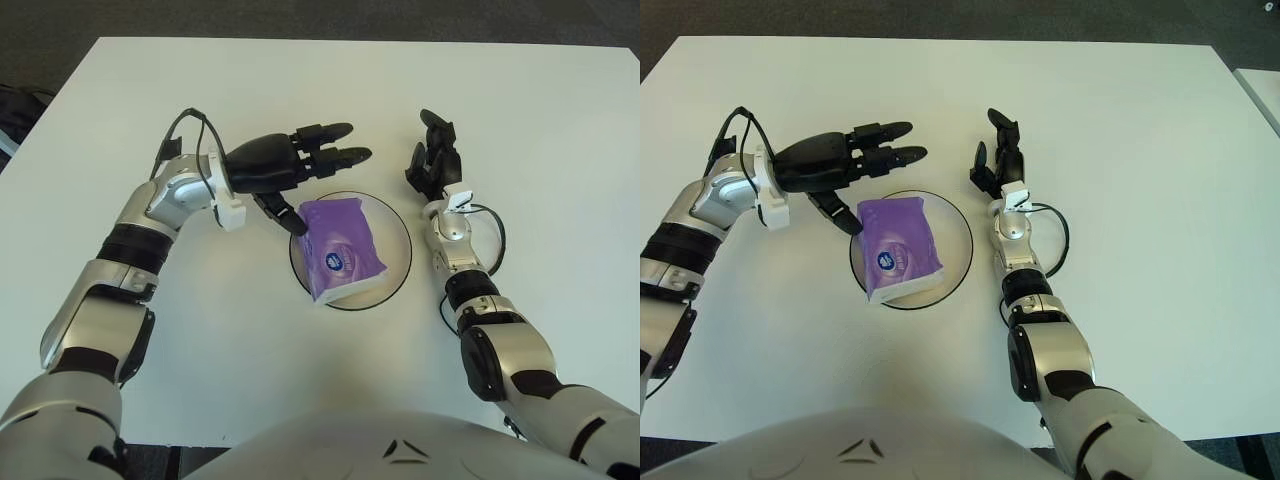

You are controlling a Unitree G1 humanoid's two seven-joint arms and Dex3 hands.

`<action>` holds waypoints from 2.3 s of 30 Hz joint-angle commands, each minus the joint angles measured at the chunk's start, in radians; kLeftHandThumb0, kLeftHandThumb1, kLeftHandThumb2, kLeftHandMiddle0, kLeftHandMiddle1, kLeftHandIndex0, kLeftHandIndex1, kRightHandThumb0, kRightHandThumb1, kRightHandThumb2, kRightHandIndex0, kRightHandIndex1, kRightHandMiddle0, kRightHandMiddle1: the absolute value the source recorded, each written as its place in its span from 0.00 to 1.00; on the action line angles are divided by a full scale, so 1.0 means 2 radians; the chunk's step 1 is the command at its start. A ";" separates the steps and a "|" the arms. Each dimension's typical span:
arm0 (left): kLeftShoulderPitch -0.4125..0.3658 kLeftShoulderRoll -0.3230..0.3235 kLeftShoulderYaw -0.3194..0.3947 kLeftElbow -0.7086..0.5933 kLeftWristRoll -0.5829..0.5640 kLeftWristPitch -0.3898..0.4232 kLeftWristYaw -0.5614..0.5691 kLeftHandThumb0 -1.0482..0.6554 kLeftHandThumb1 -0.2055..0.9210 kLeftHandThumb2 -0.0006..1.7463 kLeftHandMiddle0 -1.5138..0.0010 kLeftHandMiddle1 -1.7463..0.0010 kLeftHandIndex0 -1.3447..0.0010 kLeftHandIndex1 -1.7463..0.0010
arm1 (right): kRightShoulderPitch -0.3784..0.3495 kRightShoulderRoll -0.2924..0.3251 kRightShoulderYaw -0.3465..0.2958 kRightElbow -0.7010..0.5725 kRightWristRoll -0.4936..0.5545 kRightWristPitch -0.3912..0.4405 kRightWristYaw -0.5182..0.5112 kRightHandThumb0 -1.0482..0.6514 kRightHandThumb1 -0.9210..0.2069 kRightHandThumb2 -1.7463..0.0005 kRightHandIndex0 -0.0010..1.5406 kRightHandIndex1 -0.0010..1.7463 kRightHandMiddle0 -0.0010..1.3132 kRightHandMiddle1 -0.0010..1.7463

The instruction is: Put the tissue paper into the plate.

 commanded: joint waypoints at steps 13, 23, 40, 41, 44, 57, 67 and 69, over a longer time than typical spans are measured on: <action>-0.039 -0.046 0.036 0.106 -0.257 0.112 -0.211 0.09 1.00 0.52 1.00 1.00 1.00 1.00 | 0.089 0.028 -0.010 0.028 0.019 0.053 0.022 0.19 0.00 0.51 0.22 0.01 0.00 0.40; -0.016 -0.074 0.081 0.128 -0.262 0.123 -0.190 0.14 1.00 0.58 1.00 1.00 1.00 1.00 | 0.093 0.029 -0.012 0.024 0.019 0.050 0.025 0.20 0.00 0.51 0.23 0.01 0.00 0.42; 0.000 -0.135 0.138 0.202 -0.232 0.151 -0.044 0.01 1.00 0.71 1.00 1.00 0.99 0.99 | 0.098 0.028 -0.014 0.019 0.018 0.052 0.029 0.20 0.00 0.51 0.23 0.01 0.00 0.43; 0.002 -0.138 0.141 0.201 -0.233 0.155 -0.042 0.01 1.00 0.71 1.00 1.00 0.99 0.99 | 0.099 0.028 -0.014 0.018 0.018 0.052 0.029 0.20 0.00 0.51 0.23 0.01 0.00 0.44; 0.008 -0.150 0.151 0.196 -0.239 0.172 -0.028 0.01 1.00 0.71 0.99 1.00 0.98 0.99 | 0.099 0.028 -0.014 0.018 0.017 0.053 0.030 0.20 0.00 0.51 0.23 0.01 0.00 0.44; 0.055 -0.197 0.167 0.176 -0.204 0.219 0.099 0.06 1.00 0.69 0.96 0.99 0.98 0.93 | 0.101 0.026 -0.013 0.014 0.012 0.054 0.028 0.22 0.00 0.50 0.23 0.00 0.00 0.41; 0.078 -0.221 0.160 0.197 -0.148 0.231 0.219 0.13 1.00 0.65 0.97 1.00 1.00 0.84 | 0.102 0.024 -0.014 0.012 0.013 0.060 0.026 0.22 0.00 0.50 0.24 0.01 0.00 0.42; 0.083 -0.226 0.159 0.196 -0.141 0.235 0.233 0.13 1.00 0.64 0.97 1.00 1.00 0.83 | 0.102 0.024 -0.014 0.011 0.012 0.061 0.025 0.21 0.00 0.50 0.24 0.01 0.00 0.42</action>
